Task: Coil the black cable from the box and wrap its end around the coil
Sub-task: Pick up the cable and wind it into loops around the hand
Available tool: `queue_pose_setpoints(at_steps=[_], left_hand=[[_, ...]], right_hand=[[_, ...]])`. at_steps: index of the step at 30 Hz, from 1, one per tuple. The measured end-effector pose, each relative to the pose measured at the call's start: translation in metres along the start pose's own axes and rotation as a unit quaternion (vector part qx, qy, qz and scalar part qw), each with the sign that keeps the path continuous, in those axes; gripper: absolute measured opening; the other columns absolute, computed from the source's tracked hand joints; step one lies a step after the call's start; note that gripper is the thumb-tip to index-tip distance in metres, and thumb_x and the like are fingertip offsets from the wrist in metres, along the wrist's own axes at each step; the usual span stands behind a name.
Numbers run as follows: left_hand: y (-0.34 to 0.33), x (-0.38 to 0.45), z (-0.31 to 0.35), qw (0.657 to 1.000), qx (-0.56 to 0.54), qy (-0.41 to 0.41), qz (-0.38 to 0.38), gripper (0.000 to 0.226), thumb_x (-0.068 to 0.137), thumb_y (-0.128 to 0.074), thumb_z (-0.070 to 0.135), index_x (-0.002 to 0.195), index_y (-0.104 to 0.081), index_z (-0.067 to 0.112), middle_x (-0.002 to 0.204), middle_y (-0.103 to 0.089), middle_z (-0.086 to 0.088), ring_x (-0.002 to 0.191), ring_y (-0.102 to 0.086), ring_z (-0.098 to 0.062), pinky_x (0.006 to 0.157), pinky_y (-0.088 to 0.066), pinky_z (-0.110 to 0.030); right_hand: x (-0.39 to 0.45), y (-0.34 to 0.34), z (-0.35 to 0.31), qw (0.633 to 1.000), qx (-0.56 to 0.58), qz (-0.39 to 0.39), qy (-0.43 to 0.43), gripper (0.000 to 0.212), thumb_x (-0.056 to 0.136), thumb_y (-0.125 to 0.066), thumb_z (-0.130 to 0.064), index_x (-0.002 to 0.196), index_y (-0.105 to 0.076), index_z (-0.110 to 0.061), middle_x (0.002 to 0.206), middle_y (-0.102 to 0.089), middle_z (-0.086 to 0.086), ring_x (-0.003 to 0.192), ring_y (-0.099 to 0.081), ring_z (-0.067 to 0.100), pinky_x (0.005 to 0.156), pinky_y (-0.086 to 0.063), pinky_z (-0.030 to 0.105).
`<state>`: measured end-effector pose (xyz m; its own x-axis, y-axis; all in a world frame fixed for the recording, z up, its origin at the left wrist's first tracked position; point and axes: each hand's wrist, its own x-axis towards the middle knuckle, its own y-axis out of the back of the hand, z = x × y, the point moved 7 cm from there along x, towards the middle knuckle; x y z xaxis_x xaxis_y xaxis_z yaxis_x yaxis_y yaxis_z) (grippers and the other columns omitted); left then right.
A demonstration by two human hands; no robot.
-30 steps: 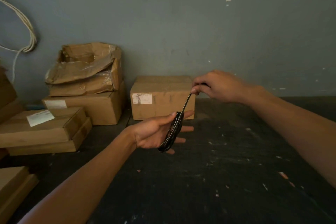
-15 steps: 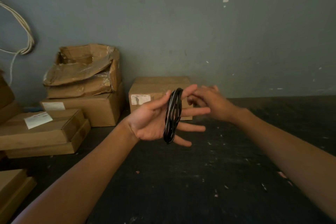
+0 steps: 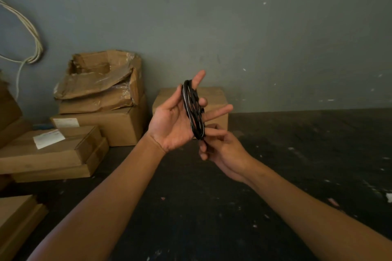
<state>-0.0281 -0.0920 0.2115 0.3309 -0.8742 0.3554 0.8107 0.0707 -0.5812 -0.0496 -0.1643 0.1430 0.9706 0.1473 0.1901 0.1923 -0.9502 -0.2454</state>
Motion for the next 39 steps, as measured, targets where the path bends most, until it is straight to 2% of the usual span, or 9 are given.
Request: queue_pose_setpoints(at_steps=[7,12,16,23,26,30,33,36,39], left_hand=[[0.024,0.002,0.014,0.987,-0.026,-0.095,0.131,0.047,0.103,-0.027,0.048,0.147,-0.038,0.035,0.093,-0.070,-0.003,0.119,-0.059,-0.034,0.105,-0.019,-0.077],[0.036,0.002,0.013,0.967,-0.054,-0.146,0.202,0.045,0.103,-0.029,0.048,0.145,-0.042,0.035,0.110,-0.068,-0.002,0.124,-0.057,-0.034,0.101,-0.024,-0.079],[0.038,0.002,0.010,0.958,-0.066,-0.155,0.231,0.046,0.102,-0.029,0.049,0.144,-0.041,0.036,0.133,-0.062,-0.006,0.127,-0.054,-0.039,0.104,-0.019,-0.078],[0.040,-0.001,-0.003,0.941,-0.107,-0.186,0.261,0.047,0.103,-0.026,0.047,0.148,-0.035,0.035,0.145,-0.051,-0.013,0.132,-0.045,-0.047,0.096,-0.034,-0.070],[0.045,-0.006,-0.008,0.935,-0.104,-0.190,0.282,0.047,0.103,-0.027,0.045,0.148,-0.036,0.034,0.147,-0.048,-0.015,0.132,-0.042,-0.049,0.110,-0.026,-0.065],[0.049,-0.012,-0.012,0.935,-0.065,-0.183,0.297,0.047,0.103,-0.026,0.046,0.147,-0.038,0.034,0.150,-0.045,-0.013,0.135,-0.039,-0.047,0.114,-0.020,-0.063],[0.045,-0.016,-0.015,0.944,-0.019,-0.154,0.292,0.046,0.102,-0.028,0.046,0.144,-0.042,0.036,0.152,-0.042,-0.011,0.140,-0.033,-0.041,0.114,-0.022,-0.061],[0.042,-0.017,-0.019,0.953,0.001,-0.111,0.283,0.046,0.102,-0.028,0.046,0.144,-0.043,0.037,0.154,-0.038,-0.013,0.143,-0.028,-0.038,0.105,-0.031,-0.058],[0.043,-0.017,-0.025,0.957,0.005,-0.082,0.280,0.046,0.102,-0.028,0.047,0.144,-0.044,0.037,0.156,-0.033,-0.015,0.144,-0.026,-0.037,0.108,-0.028,-0.059]], right_hand=[[-0.008,0.006,-0.001,0.979,-0.137,0.137,0.066,0.007,0.098,-0.054,-0.013,0.102,-0.058,-0.009,0.076,-0.063,0.002,0.066,-0.059,0.013,0.061,-0.049,0.026],[-0.018,0.001,-0.020,0.880,-0.377,0.186,0.221,0.010,0.093,-0.061,-0.009,0.102,-0.062,-0.014,0.088,-0.062,-0.004,0.078,-0.060,0.003,0.069,-0.051,0.015],[-0.022,-0.001,-0.031,0.824,-0.436,0.198,0.303,0.015,0.088,-0.066,-0.003,0.102,-0.066,-0.008,0.098,-0.063,0.000,0.087,-0.059,0.003,0.077,-0.049,0.012],[-0.031,0.002,-0.039,0.873,-0.295,0.231,0.312,0.033,0.086,-0.068,-0.001,0.107,-0.055,-0.022,0.102,-0.065,-0.007,0.095,-0.064,0.005,0.084,-0.052,0.017],[-0.030,0.005,-0.038,0.887,-0.279,0.224,0.291,0.036,0.085,-0.070,-0.003,0.107,-0.057,-0.029,0.100,-0.067,-0.011,0.095,-0.066,0.004,0.085,-0.054,0.022],[-0.021,0.014,-0.033,0.913,-0.296,0.188,0.210,0.041,0.086,-0.070,-0.007,0.123,-0.059,-0.020,0.095,-0.070,-0.002,0.086,-0.069,0.011,0.079,-0.059,0.032],[-0.016,0.013,-0.033,0.927,-0.317,0.115,0.165,0.048,0.085,-0.070,-0.005,0.124,-0.058,-0.030,0.088,-0.069,0.001,0.076,-0.069,0.014,0.074,-0.060,0.032],[-0.016,0.009,-0.034,0.918,-0.358,0.060,0.158,0.048,0.082,-0.073,-0.005,0.109,-0.060,-0.043,0.081,-0.069,-0.011,0.073,-0.067,0.008,0.072,-0.057,0.023],[-0.015,0.013,-0.031,0.905,-0.389,0.059,0.159,0.037,0.077,-0.079,-0.011,0.104,-0.067,-0.033,0.078,-0.065,-0.016,0.071,-0.058,0.001,0.069,-0.048,0.017]])
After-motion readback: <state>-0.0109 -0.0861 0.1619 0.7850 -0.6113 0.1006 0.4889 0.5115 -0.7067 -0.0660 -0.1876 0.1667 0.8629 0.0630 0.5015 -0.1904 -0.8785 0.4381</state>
